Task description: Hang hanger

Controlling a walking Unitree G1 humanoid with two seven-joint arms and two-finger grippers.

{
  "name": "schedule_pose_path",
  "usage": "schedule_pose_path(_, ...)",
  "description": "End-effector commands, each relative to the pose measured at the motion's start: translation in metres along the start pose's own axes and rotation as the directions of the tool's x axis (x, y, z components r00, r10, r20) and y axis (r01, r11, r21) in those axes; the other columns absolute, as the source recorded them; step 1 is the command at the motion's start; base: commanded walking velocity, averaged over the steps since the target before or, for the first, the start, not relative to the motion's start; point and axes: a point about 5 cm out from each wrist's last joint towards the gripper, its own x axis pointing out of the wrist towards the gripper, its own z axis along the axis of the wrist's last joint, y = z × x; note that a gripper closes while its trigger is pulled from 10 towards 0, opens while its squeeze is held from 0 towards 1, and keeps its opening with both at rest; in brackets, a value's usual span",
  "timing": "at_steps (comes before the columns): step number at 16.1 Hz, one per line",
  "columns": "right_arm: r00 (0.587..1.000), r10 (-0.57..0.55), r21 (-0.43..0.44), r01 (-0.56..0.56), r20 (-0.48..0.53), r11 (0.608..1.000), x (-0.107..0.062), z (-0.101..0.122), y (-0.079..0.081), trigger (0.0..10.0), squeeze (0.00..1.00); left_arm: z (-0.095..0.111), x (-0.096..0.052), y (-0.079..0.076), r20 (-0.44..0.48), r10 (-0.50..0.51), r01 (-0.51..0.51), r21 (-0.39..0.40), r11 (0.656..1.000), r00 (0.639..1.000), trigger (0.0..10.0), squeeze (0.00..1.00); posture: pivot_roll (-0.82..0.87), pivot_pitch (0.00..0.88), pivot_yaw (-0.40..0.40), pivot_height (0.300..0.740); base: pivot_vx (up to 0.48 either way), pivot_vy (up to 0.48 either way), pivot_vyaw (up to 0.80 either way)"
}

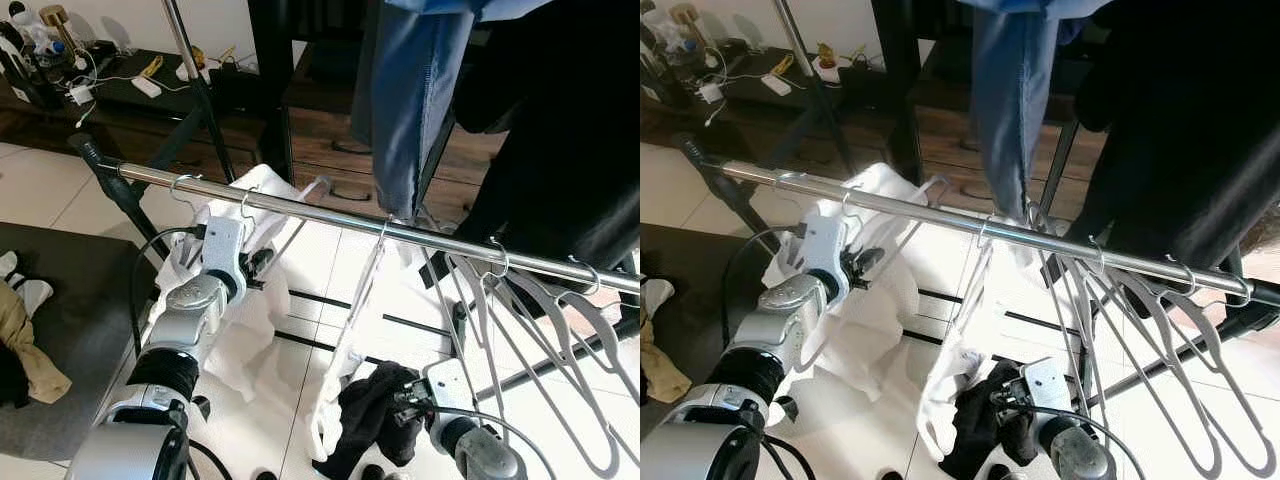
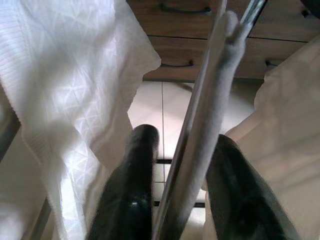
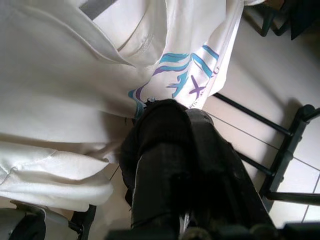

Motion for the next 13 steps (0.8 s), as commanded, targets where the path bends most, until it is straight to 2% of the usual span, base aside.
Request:
schedule_pose_path(1,1.0,-0.003,0.006,0.003,-0.01,1.0,-0.003,-0.002,0.001,10.0,0.0,0.004,0.0,-0.006,0.01,-0.009,0.009,0.039,0.999,1.0,0.0,0.0,0.01,0.286,-0.019,0.74,0.0,0.0,0.0)
schedule_pose_path(5,1.0,-0.004,0.008,0.004,-0.02,1.0,-0.002,-0.002,0.001,10.0,0.0,0.002,-0.002,-0.011,0.009,-0.015,0.015,0.06,0.998,1.0,0.0,0.0,0.01,0.281,-0.018,0.74,0.0,0.0,0.0)
schedule_pose_path(10,1.0,-0.005,0.009,0.006,-0.029,1.0,0.001,-0.002,0.001,10.0,0.0,-0.009,-0.005,-0.012,-0.041,0.012,-0.01,0.062,0.998,0.999,0.0,0.0,0.01,0.266,-0.015,0.74,0.0,0.0,0.0)
schedule_pose_path(13,1.0,-0.006,0.009,0.006,-0.028,1.0,0.002,-0.002,0.001,10.0,0.0,-0.011,-0.009,-0.011,-0.039,0.038,-0.035,0.058,0.998,0.999,0.0,0.0,0.02,0.256,-0.015,0.74,0.0,0.0,0.0)
